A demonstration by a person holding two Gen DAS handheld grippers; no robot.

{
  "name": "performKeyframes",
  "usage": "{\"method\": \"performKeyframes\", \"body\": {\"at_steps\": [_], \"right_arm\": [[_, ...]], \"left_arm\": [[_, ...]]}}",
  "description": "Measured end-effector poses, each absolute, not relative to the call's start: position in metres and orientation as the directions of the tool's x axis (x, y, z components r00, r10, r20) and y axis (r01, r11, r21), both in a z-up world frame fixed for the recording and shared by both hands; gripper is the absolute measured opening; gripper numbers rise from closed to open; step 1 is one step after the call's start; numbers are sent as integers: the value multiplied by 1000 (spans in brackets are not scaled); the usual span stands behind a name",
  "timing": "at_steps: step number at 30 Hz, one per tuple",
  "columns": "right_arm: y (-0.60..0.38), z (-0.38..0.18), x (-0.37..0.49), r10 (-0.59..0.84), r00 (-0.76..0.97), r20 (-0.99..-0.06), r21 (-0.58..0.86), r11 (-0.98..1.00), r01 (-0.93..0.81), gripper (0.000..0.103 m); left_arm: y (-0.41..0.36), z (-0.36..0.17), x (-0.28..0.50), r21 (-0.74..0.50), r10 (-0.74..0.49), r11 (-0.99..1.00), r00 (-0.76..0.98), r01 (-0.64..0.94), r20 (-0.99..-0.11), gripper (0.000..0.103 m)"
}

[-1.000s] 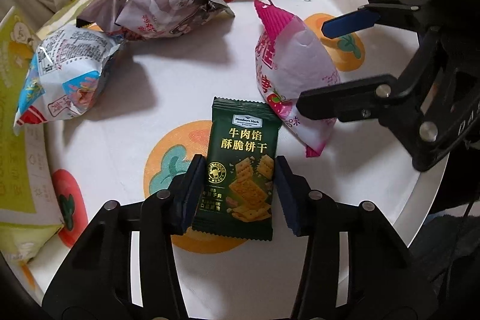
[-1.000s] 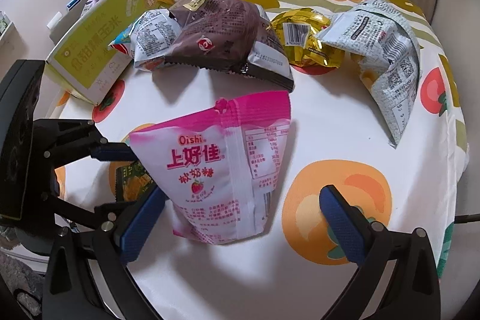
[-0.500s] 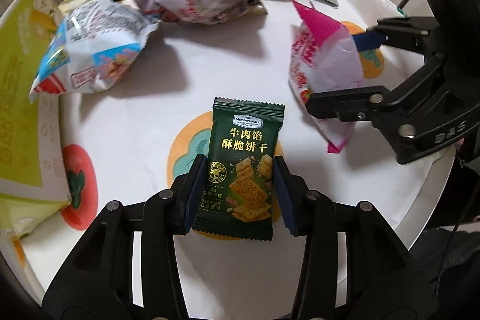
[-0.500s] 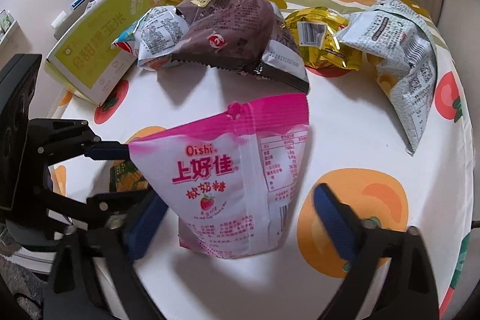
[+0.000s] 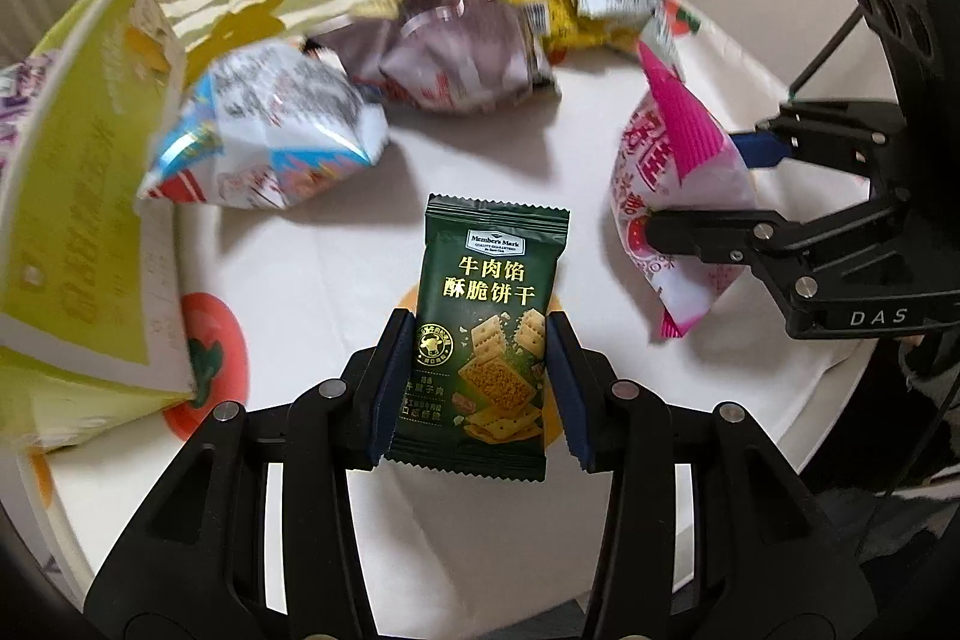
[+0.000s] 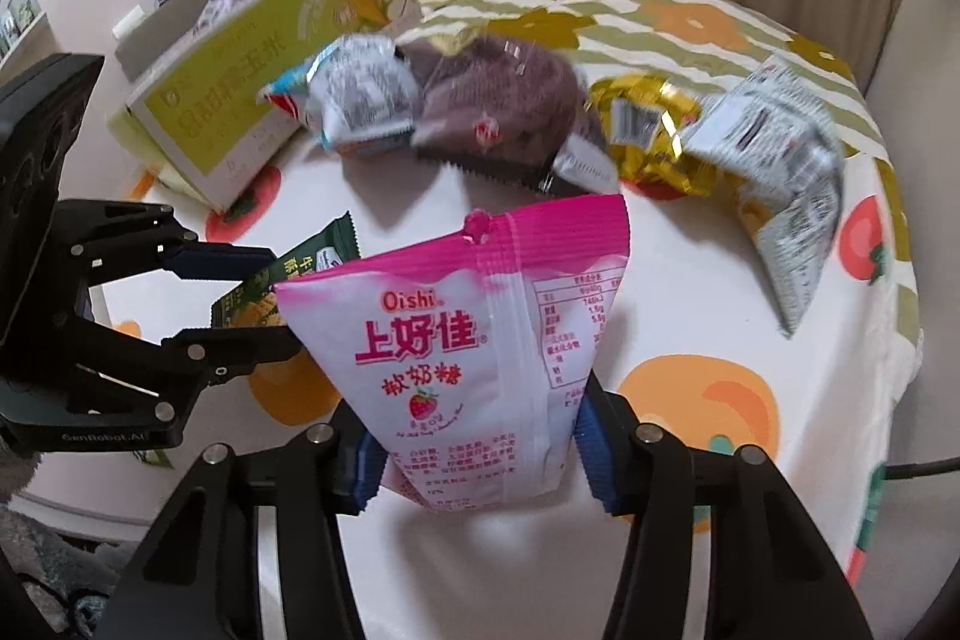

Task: Organize snacks
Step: 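Carry both packets into the box and open both grippers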

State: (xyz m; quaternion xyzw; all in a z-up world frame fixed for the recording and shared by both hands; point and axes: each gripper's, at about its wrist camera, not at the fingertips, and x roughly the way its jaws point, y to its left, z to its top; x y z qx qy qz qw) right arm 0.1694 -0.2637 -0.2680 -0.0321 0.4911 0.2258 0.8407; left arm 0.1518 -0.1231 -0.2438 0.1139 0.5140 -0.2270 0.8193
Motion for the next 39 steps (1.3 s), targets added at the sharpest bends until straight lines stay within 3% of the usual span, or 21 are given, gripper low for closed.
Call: {"method": "performKeyframes", "body": {"at_steps": [9,21,31,39], "right_arm": [[-256,-204,162,343,479,-808,154,908,-390,49],[-174,-122,183,420,545,-726,158,873,-462,49],[-72,-107,227,498,515,-697,211,830,-517,49],[-4,-125,251,488,484,-726,224,834,-504,49]], "left_arm": [[-88,-167,151,-78,-291,902,464,425,-837,40],[9,-88,174,-66,-241,952,602,298,-762,40],[110,-72,215,-48,-174,976,625,214,-761,40],[179,-99,278,-46,-150,981,586,189,-796,41]]}}
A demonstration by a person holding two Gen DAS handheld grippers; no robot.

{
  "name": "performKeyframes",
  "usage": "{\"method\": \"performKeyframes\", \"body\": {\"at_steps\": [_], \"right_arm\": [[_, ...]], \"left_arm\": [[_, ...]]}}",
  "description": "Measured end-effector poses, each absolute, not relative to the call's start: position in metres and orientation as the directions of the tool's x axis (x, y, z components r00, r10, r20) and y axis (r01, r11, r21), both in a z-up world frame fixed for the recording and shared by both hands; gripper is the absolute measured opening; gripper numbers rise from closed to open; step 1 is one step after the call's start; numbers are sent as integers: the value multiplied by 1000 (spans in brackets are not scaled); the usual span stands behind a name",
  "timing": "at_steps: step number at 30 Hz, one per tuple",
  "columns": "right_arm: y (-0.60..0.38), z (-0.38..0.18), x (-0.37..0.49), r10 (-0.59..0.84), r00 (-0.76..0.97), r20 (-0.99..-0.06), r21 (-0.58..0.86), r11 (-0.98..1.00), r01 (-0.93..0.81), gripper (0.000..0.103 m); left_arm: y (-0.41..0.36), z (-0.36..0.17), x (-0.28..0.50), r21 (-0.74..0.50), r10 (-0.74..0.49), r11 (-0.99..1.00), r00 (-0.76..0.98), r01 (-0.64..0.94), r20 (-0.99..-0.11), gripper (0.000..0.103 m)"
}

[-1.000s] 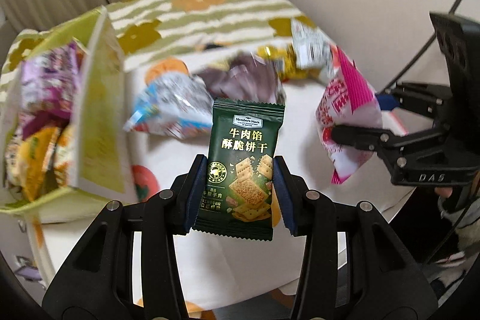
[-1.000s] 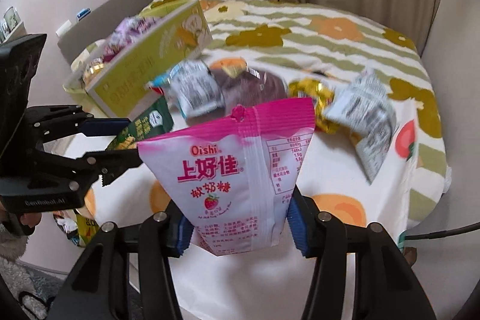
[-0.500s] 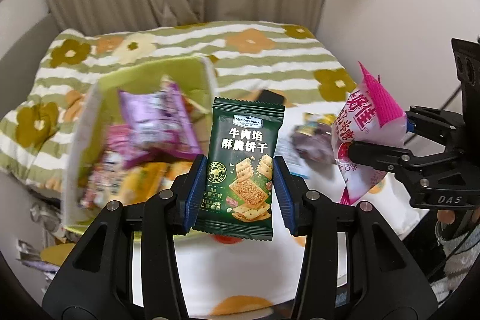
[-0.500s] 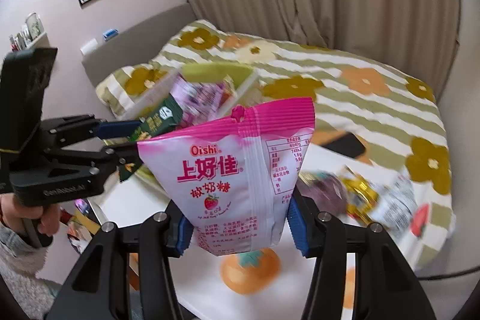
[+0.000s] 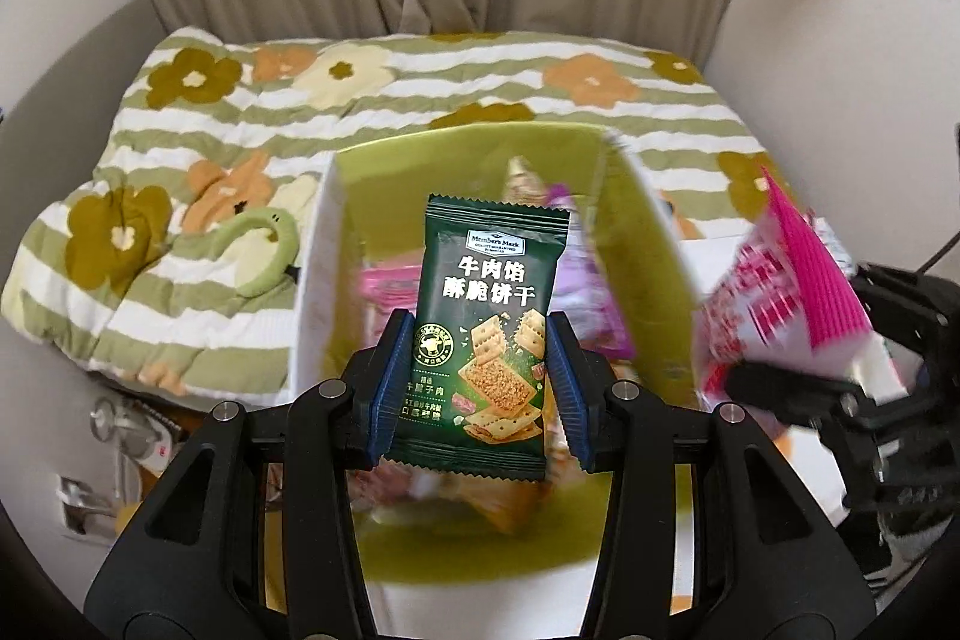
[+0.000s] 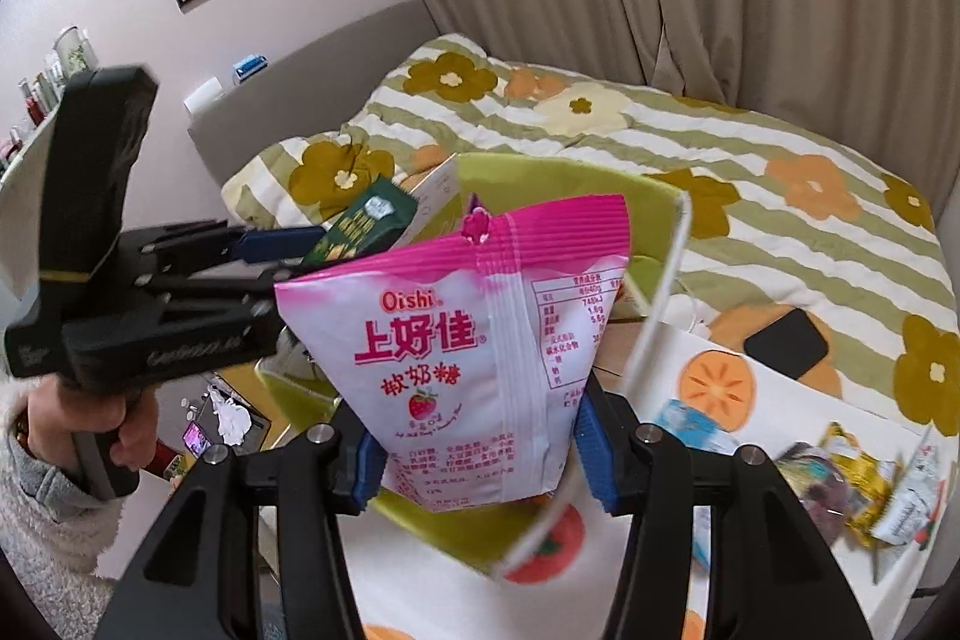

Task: Organize snacks
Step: 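Carry both packets into the box and open both grippers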

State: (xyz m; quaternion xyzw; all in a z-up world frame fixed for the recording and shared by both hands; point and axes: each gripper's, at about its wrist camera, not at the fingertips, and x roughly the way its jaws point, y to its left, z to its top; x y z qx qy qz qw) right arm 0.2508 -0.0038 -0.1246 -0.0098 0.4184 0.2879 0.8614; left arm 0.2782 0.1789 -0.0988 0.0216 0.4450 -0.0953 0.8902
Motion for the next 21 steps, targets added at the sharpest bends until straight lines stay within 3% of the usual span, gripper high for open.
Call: {"method": "performKeyframes", "body": {"at_steps": [9,11,13,14,21], "right_arm": [[23,-153,262,442,448,-777,253,871,-422,49],[25,-156,262,433,441,-786,254,877,-408,49],[25,-158,260,428,432,-794,258,881,-397,49],[24,-159,259,425,427,-798,259,882,-394,49],[26,-162,253,392,418,-819,217,887,-408,49]], "left_arm": [[197,-137,331,-40,-160,969,499,244,-852,41],[194,-143,333,-30,-150,969,488,245,-860,49],[193,-147,332,-10,-131,970,489,242,-862,92],[193,-145,328,-7,-131,971,506,240,-853,98],[196,-139,297,-17,-113,982,521,186,-846,101]]}}
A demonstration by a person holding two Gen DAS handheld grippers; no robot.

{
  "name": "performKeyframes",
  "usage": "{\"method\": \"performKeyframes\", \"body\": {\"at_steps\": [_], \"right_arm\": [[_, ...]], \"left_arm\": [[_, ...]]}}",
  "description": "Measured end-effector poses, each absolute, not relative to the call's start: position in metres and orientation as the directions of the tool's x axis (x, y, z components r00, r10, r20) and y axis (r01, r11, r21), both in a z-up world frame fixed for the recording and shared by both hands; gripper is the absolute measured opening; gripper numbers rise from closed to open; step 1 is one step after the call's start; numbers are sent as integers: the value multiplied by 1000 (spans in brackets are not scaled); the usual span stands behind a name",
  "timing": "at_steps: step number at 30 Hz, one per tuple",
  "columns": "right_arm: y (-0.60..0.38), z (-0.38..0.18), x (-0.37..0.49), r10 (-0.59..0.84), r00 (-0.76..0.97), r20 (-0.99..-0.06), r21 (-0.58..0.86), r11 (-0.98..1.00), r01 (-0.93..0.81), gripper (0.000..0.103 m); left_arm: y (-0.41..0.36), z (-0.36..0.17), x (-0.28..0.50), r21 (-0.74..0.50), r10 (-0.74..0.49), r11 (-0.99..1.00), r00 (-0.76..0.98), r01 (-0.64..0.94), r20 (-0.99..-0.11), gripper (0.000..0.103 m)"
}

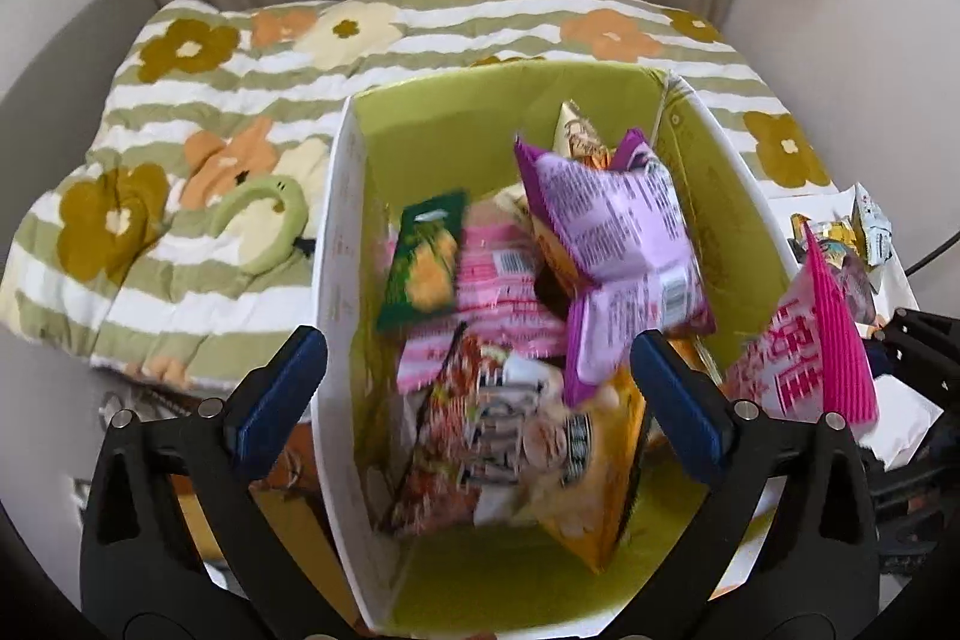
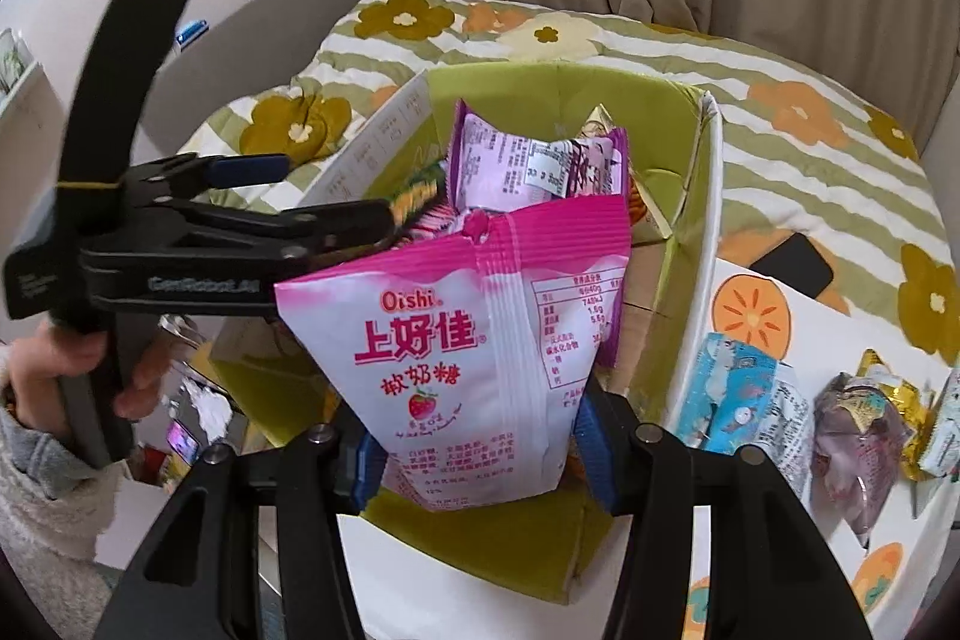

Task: Organize snacks
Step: 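Carry both packets into the box and open both grippers, then move both grippers back to the remaining snacks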

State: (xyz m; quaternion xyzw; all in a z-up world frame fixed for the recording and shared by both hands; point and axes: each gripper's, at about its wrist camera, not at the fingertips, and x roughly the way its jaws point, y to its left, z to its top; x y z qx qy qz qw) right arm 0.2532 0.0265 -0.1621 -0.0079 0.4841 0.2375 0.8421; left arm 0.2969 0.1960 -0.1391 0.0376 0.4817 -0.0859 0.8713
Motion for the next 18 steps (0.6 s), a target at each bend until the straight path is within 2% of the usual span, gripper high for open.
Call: {"method": "performKeyframes", "body": {"at_steps": [9,11,12,13,18], "right_arm": [[27,-168,260,386,398,-832,216,887,-408,52],[26,-172,261,384,414,-825,214,892,-399,65],[25,-172,259,389,434,-813,217,893,-394,88],[23,-171,258,397,449,-801,223,893,-392,103],[19,-170,251,435,461,-774,253,879,-405,103]], "left_arm": [[199,-130,267,-11,-62,995,539,97,-840,101],[200,-131,262,-14,-55,997,541,81,-839,101],[201,-132,260,-14,-52,997,542,74,-839,101],[202,-132,258,-15,-49,998,542,68,-839,101],[208,-136,245,-31,-48,999,538,40,-842,101]]}}
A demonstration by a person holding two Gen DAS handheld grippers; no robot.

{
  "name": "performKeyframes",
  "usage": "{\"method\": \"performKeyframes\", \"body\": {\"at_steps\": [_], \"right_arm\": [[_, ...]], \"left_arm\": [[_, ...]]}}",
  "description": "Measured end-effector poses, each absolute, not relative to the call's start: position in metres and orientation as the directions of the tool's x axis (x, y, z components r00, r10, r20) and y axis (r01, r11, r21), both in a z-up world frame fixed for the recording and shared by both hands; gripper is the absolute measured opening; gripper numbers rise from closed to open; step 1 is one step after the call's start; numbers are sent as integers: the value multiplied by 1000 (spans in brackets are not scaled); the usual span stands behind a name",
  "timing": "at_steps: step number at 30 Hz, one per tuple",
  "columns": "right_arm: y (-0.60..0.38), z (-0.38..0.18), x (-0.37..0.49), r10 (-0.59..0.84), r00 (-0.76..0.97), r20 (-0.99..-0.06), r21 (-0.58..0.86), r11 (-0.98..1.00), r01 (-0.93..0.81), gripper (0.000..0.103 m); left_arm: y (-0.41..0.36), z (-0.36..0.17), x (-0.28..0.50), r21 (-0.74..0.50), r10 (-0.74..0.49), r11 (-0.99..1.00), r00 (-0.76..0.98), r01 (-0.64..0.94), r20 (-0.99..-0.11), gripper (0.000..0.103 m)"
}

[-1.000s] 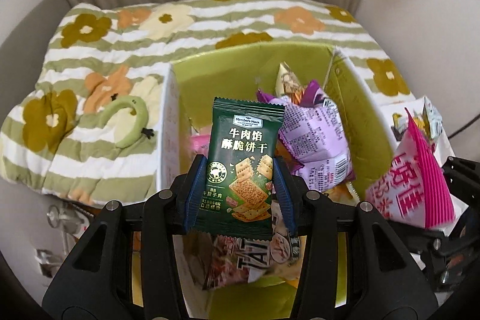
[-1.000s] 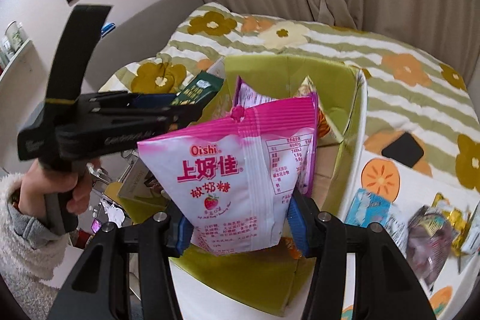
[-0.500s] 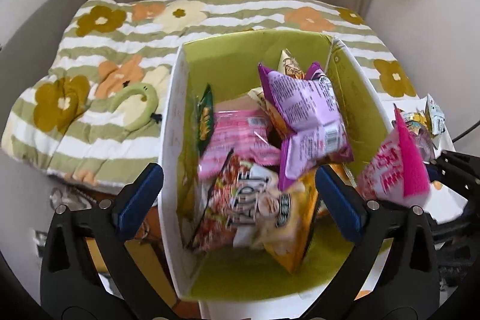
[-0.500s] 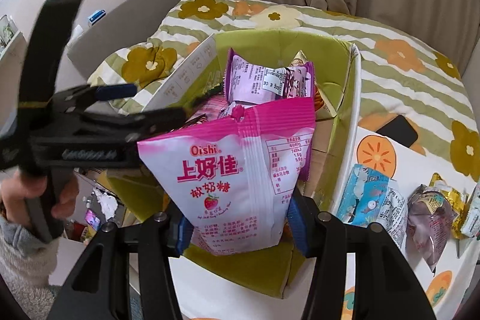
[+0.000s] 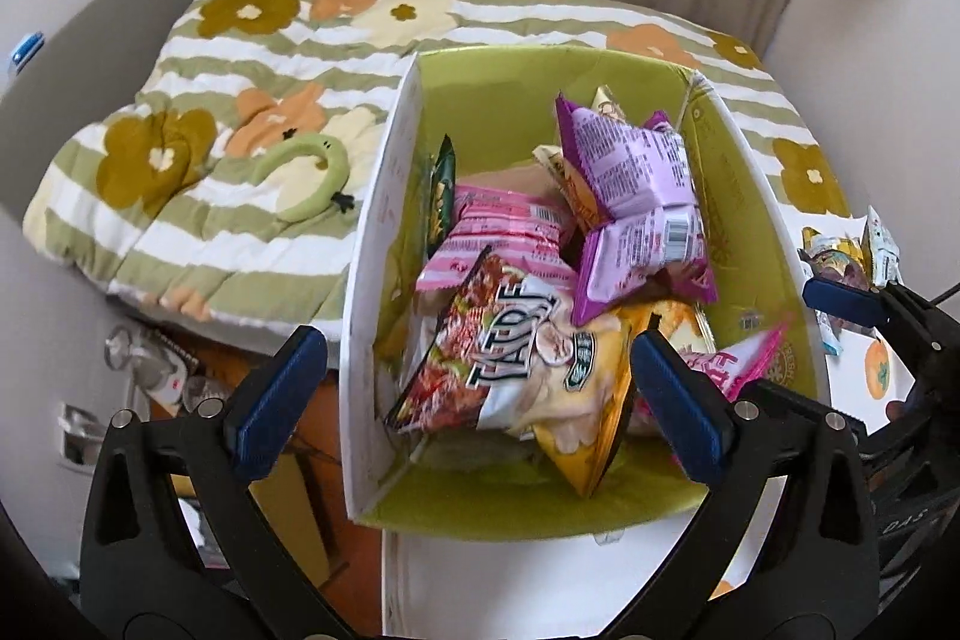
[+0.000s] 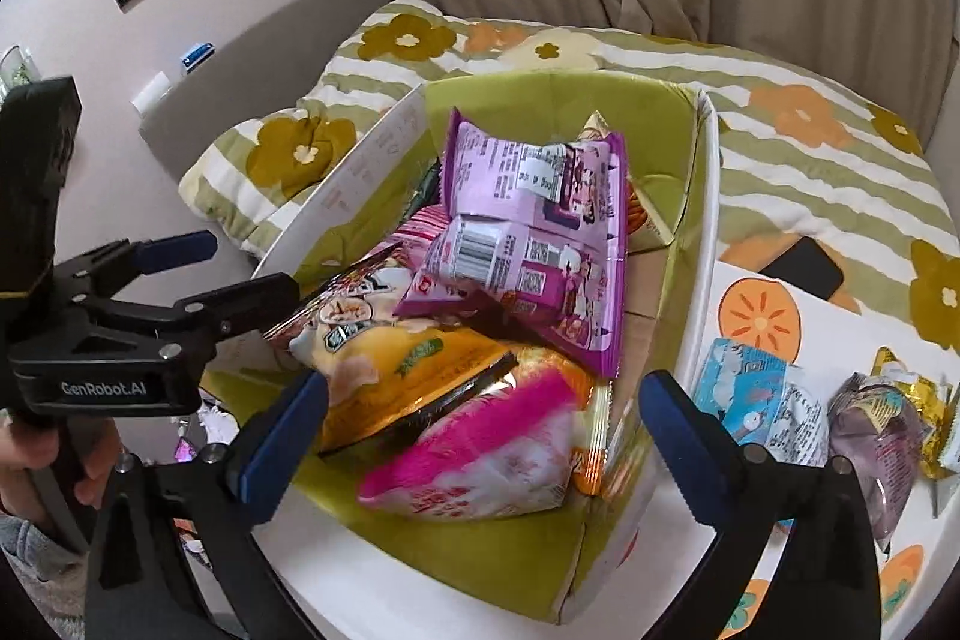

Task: Organize snacks
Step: 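Move both grippers back to the remaining snacks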

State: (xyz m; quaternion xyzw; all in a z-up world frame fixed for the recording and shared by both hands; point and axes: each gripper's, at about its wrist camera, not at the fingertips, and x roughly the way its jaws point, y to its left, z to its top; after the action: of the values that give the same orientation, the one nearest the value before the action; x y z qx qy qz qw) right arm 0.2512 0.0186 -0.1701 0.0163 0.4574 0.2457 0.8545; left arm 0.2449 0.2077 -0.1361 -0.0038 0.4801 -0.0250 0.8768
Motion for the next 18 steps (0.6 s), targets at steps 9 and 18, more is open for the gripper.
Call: {"method": "performKeyframes", "body": {"at_steps": [9,18], "right_arm": [[21,-154,233,447,481,-754,247,872,-423,103],[10,-124,206,398,556,-730,208,903,-375,103]], "left_arm": [[208,-119,223,-29,-47,999,573,42,-818,101],[200,-95,208,-31,-86,994,608,101,-789,101]]}}
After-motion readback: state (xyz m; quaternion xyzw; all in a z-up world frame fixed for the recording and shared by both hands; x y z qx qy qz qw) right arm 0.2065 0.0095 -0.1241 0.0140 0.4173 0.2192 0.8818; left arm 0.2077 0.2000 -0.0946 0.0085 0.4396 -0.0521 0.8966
